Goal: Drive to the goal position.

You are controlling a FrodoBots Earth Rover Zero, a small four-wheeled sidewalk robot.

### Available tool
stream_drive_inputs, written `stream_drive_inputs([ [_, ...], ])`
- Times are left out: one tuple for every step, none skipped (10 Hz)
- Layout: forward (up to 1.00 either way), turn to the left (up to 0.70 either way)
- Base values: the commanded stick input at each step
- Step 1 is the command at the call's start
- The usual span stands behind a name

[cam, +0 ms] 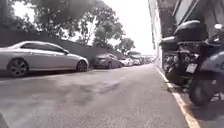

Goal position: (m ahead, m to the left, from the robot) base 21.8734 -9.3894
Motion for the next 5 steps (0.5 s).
stream_drive_inputs([
  [0.45, 0.00],
  [0.45, 0.00],
  [0.45, 0.00],
  [0.45, 0.00],
  [0.45, 0.00],
])
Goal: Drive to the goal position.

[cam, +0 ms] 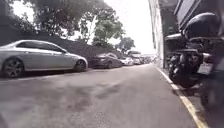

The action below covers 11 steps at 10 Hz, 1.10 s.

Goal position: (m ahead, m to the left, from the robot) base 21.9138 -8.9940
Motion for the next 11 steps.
stream_drive_inputs([
  [0.45, 0.00],
  [0.45, 0.00],
  [0.45, 0.00],
  [0.45, 0.00],
  [0.45, 0.00],
  [0.45, 0.00],
  [0.45, 0.00],
  [0.45, 0.00],
  [0.45, 0.00],
  [0.45, 0.00],
  [0.45, 0.00],
])
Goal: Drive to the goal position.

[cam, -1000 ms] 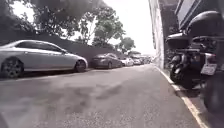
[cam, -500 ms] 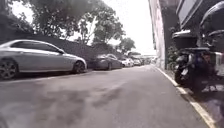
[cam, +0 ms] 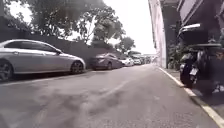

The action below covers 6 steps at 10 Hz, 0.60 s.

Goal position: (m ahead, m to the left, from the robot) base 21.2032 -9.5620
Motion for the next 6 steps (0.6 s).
stream_drive_inputs([
  [0.45, 0.00],
  [0.45, -0.02],
  [0.45, -0.04],
  [0.45, -0.24],
  [0.45, -0.27],
  [0.45, -0.27],
])
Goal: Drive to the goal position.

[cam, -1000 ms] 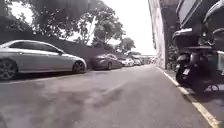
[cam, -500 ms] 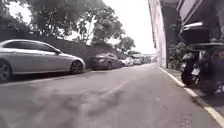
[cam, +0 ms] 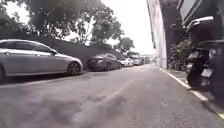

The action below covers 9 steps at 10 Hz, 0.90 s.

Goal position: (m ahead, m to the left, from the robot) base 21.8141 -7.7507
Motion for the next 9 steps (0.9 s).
stream_drive_inputs([
  [0.45, -0.27],
  [0.45, -0.11],
  [0.45, 0.00],
  [0.45, 0.00],
  [0.45, 0.00],
  [0.45, 0.00],
  [0.45, 0.00],
  [0.45, 0.00],
  [0.45, 0.00],
])
